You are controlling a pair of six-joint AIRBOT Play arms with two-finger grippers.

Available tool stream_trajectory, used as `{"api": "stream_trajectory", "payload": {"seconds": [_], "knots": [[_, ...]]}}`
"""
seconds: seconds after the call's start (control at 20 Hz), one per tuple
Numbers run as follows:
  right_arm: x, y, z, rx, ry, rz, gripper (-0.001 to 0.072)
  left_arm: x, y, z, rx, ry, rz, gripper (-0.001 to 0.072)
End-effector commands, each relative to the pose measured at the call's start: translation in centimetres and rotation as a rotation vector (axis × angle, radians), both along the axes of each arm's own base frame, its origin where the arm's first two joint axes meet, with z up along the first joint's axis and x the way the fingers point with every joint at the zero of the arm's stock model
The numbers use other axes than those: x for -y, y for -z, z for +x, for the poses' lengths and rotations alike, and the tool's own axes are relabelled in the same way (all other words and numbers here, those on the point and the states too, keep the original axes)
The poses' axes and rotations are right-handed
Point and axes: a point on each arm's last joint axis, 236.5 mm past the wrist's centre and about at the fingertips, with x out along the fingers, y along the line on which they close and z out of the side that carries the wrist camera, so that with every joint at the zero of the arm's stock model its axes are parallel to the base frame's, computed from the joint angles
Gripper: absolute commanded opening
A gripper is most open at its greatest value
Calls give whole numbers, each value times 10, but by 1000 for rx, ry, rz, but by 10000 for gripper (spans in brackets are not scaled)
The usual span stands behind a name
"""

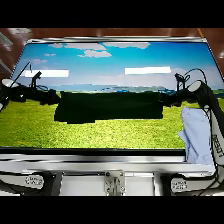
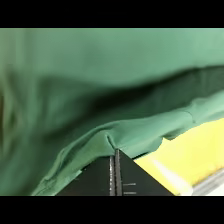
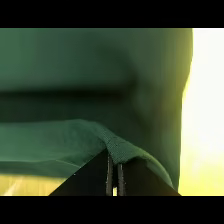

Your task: Fold the shirts.

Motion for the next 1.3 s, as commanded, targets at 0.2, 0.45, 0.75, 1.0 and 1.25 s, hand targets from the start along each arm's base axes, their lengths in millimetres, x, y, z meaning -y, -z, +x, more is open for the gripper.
{"api": "stream_trajectory", "payload": {"seconds": [0.2, 0.45, 0.75, 1.0, 1.25], "knots": [[3, 30, 70, 20, 58, -25, 69, -3, 34, 80, -45, -57, -38, 33], [6, 40, 65, -5, 49, -41, 97, -8, 65, 75, -165, -109, -30, 42], [28, 35, 49, -58, 46, -102, 595, -19, 43, 36, -303, -19, -56, 432], [30, 47, 34, -171, 162, 97, 674, -19, 6, 31, -238, 15, -42, 432], [-15, 56, 50, -177, 194, 362, 672, -13, -11, 31, -200, 26, -31, 432]]}}
